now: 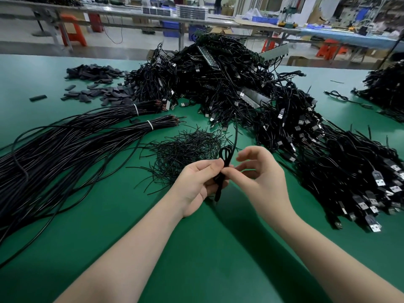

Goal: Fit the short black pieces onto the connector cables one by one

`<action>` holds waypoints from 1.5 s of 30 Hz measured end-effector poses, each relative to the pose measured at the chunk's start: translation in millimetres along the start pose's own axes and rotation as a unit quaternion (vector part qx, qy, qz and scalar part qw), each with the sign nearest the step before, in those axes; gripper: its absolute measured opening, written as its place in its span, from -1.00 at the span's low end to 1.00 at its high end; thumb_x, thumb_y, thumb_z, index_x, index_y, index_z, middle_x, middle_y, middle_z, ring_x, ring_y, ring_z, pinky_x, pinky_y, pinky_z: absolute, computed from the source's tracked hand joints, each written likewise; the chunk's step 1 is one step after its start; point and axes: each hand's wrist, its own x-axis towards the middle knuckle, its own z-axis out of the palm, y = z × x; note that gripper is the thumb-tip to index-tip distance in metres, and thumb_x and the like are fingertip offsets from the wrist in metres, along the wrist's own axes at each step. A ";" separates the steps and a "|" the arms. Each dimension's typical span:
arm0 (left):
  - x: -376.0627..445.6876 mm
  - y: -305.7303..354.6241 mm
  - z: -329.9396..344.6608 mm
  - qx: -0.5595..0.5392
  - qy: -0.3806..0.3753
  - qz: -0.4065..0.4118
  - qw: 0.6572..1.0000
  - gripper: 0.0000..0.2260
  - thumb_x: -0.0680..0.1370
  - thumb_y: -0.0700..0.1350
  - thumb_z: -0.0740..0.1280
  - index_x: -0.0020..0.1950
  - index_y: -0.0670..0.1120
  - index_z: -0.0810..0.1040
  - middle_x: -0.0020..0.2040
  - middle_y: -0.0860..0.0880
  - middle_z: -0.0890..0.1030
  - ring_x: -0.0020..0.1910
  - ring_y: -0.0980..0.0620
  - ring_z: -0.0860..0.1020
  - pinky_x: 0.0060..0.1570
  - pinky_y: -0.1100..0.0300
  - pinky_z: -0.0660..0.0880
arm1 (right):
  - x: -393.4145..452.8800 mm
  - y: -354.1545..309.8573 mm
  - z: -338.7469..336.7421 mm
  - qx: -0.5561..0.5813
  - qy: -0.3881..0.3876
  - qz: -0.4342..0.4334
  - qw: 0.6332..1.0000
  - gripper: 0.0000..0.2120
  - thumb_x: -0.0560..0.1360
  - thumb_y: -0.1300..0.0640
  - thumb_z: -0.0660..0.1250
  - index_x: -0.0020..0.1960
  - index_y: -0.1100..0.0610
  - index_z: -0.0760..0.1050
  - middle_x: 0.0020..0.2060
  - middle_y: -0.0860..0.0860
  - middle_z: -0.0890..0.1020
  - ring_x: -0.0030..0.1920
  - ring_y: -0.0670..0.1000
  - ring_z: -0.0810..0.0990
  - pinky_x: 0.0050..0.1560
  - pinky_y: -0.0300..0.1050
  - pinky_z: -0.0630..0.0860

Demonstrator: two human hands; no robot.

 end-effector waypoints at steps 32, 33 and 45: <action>-0.2 -5.3 -2.0 0.041 -0.012 0.012 0.999 -0.69 0.51 -0.01 0.30 0.18 -0.12 0.62 -0.05 -0.07 0.68 -0.08 0.01 0.64 -0.11 0.21 0.58 | 51.6 47.5 -185.8 -0.540 0.023 0.332 0.773 -0.30 0.58 -0.30 -0.09 0.58 0.04 -0.14 0.56 0.13 0.05 0.51 0.27 0.06 0.44 0.30 0.07; -0.5 -5.1 -1.8 0.042 -0.012 0.014 0.999 -0.69 0.51 -0.01 0.30 0.17 -0.12 0.62 -0.05 -0.07 0.68 -0.08 0.01 0.64 -0.12 0.22 0.58 | 51.7 51.7 -189.1 -0.527 0.035 0.327 0.784 -0.27 0.55 -0.34 -0.09 0.58 -0.01 -0.16 0.57 0.11 0.00 0.52 0.26 0.03 0.45 0.32 0.04; -16.1 25.8 13.5 0.107 0.023 0.117 0.987 -0.76 0.61 -0.04 0.22 0.11 -0.03 0.67 -0.12 -0.03 0.65 -0.18 0.10 0.59 -0.23 0.28 0.54 | 40.6 19.1 -108.4 -0.520 0.105 0.047 0.846 -0.37 0.57 -0.28 0.03 0.52 0.05 0.18 0.51 0.18 0.23 0.52 0.26 0.06 0.41 0.38 -0.19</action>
